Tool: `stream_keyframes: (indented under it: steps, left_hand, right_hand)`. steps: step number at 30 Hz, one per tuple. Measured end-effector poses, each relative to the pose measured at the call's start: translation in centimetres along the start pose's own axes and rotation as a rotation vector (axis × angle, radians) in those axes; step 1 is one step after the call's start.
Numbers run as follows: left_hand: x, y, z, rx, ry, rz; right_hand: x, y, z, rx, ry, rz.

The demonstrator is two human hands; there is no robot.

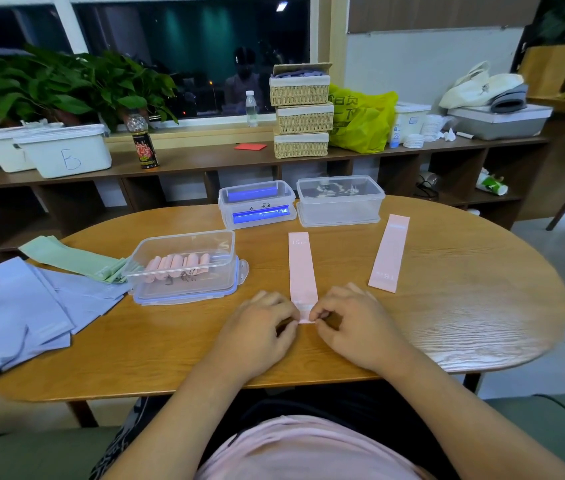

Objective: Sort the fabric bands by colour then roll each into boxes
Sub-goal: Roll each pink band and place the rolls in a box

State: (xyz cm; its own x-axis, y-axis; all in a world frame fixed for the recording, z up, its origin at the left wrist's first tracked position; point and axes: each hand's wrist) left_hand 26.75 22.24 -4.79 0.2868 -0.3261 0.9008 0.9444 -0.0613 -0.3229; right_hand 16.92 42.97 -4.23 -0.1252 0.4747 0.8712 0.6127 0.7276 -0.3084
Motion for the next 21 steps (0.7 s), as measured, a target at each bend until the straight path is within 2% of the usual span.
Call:
stream_keyframes:
  steps: [15,21]
  left_hand:
    - [0.15,0.21,0.72,0.070,-0.105,0.027]
    - [0.59,0.19,0.91,-0.026,-0.087,-0.058]
  right_hand:
    - [-0.25,0.12,-0.51,-0.028,0.231,0.038]
    - [-0.26,0.04,-0.51,-0.024,0.251,0.028]
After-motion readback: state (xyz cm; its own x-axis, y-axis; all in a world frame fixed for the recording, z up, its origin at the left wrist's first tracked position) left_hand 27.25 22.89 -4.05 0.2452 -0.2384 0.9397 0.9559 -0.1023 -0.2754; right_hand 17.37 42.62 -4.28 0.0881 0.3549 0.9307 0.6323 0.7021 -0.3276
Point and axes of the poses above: each hand's wrist, its own y-axis away from the middle knuckle, its own x-axis out of the back of the hand, z = x × y, and after that the axes turned 7 degrees about -z, right-handed
